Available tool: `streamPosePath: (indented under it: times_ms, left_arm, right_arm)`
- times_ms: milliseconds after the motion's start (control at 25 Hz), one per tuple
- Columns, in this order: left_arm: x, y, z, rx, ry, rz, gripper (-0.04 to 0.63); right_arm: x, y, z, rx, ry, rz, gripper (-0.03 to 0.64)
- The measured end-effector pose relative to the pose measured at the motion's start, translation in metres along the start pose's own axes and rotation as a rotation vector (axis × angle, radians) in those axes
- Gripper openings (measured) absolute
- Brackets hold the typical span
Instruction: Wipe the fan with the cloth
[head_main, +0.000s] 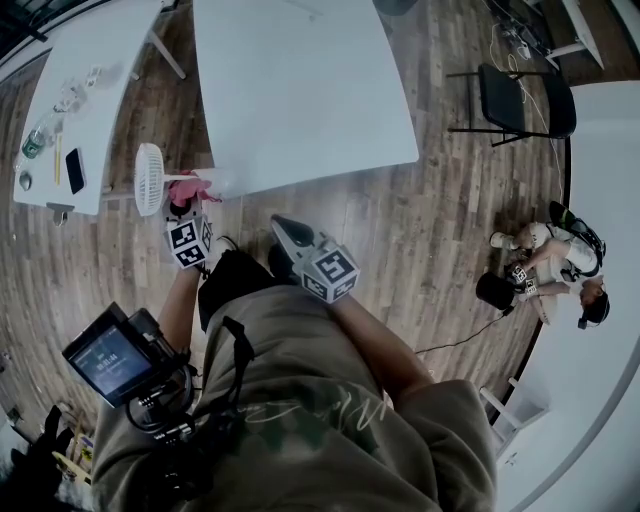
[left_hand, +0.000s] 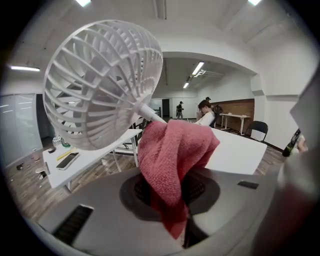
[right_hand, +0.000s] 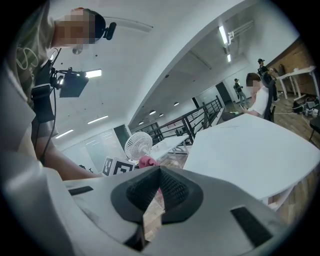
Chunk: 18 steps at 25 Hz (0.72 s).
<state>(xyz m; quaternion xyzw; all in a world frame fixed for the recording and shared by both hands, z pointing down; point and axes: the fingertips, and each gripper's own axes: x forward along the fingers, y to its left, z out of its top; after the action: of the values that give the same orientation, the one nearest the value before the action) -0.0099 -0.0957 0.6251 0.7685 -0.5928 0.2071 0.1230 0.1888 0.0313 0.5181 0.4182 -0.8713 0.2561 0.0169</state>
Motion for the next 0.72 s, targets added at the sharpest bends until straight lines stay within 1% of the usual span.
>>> streamPosePath:
  times_ms: [200, 280, 520, 720]
  left_arm:
    - [0.004, -0.003, -0.009, 0.029, 0.024, -0.028, 0.08]
    - [0.005, -0.004, -0.012, 0.031, 0.022, -0.033, 0.08]
    - [0.002, -0.009, -0.013, 0.008, 0.008, -0.038, 0.075]
    - [0.002, -0.01, -0.016, -0.027, -0.005, -0.043, 0.074]
  right_arm:
    - [-0.001, 0.001, -0.003, 0.002, 0.009, -0.006, 0.0]
    - [-0.001, 0.0, -0.005, 0.007, 0.011, -0.011, 0.0]
    - [-0.004, 0.001, -0.011, 0.014, 0.032, -0.018, 0.0]
    - [-0.007, 0.0, -0.016, 0.022, 0.049, -0.027, 0.0]
